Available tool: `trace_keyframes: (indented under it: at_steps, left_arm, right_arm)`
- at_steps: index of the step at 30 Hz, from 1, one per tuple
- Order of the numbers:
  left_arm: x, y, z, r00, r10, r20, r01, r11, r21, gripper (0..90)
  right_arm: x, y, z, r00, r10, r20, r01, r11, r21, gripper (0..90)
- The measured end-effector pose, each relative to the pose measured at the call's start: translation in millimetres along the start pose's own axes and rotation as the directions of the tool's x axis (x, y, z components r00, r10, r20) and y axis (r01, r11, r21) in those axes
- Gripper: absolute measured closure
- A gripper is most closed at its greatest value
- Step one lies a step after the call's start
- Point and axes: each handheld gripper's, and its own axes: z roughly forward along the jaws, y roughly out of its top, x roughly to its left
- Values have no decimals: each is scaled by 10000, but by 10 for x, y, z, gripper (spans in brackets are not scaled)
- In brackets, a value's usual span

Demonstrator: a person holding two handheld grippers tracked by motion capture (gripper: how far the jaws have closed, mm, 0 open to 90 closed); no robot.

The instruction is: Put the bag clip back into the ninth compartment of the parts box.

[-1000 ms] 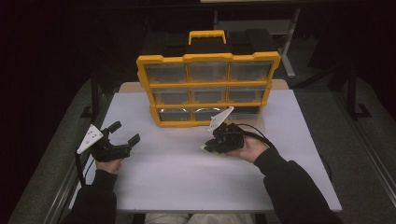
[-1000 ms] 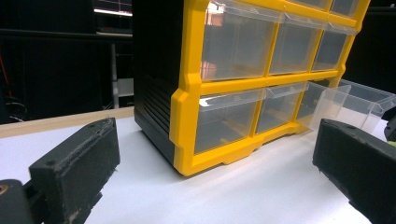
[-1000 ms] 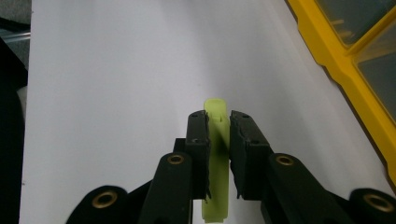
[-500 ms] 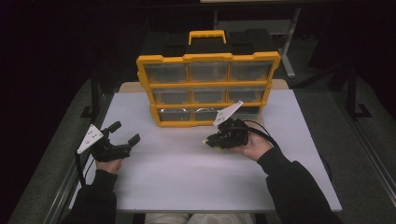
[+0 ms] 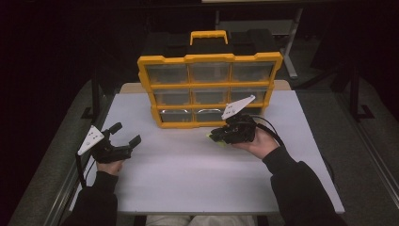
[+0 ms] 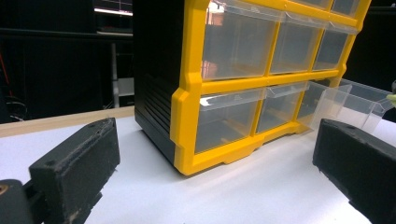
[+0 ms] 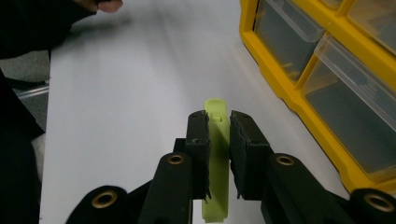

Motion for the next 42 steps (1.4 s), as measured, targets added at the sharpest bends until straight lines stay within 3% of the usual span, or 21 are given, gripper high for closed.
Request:
trace_keyframes:
  at_steps: [13, 27, 33, 42]
  left_arm:
    - [1, -1, 2, 10000, 20, 0, -20, 10000, 20, 3]
    - [0, -2, 4, 10000, 0, 4, 0, 10000, 21, 3]
    - [1, -1, 2, 10000, -5, -12, 5, 10000, 13, 3]
    - [2, -1, 1, 10000, -13, -11, 13, 10000, 1, 3]
  right_arm:
    - [-72, -18, -169, 9986, 494, 204, -478, 9963, -710, 768]
    - [-197, -75, -338, 9872, 1429, 701, -1330, 9826, -1299, 768]
    - [-232, -101, -400, 9805, 1744, 906, -1582, 9739, -1629, 768]
    - [-290, -183, -476, 9613, 2359, 1422, -2060, 9584, -1978, 768]
